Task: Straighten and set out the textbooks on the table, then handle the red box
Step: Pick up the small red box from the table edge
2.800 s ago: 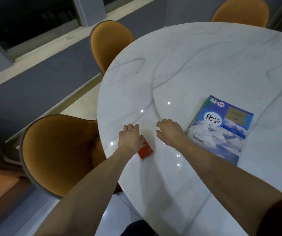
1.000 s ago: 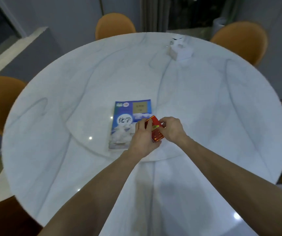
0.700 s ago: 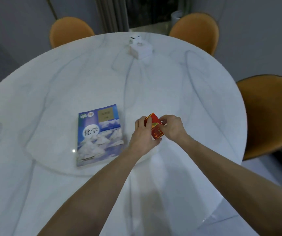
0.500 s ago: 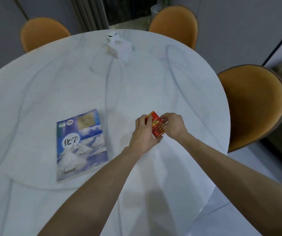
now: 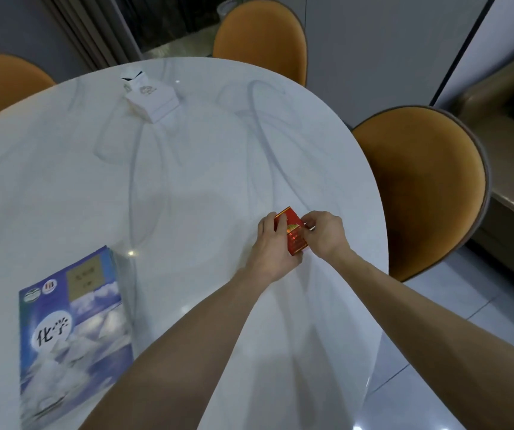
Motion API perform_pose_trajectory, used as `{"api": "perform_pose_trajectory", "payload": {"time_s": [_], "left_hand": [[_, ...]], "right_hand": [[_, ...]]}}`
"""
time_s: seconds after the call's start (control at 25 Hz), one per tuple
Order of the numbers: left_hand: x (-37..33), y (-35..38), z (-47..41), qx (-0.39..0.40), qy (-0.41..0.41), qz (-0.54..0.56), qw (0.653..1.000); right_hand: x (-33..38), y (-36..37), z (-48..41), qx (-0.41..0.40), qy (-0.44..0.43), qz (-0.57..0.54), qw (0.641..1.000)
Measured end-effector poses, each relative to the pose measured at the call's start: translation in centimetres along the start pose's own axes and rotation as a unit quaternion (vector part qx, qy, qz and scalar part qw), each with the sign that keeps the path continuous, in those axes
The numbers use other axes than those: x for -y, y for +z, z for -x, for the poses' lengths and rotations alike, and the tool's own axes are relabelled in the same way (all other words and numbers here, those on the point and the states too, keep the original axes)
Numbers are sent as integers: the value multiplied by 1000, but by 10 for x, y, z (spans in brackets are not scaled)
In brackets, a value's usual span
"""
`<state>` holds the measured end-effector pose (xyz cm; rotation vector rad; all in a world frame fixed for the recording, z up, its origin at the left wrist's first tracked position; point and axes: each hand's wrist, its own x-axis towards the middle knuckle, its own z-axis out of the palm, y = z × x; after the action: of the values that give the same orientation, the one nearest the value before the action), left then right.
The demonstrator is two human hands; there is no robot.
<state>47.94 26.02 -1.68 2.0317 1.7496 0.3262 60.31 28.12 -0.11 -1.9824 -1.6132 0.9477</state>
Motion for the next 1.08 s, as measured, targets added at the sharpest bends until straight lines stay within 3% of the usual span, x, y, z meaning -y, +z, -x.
{"api": "perform_pose_trajectory", "payload": {"time_s": [0.52,1.08], "left_hand": [[-1,40,-73,49,-16,-11,999],[5,46,-85,72,-11,-18,997]], "right_hand": [[-47,14,-72,-18,50,-61,997],[-47,19,-83,-2,56,-17,998]]}}
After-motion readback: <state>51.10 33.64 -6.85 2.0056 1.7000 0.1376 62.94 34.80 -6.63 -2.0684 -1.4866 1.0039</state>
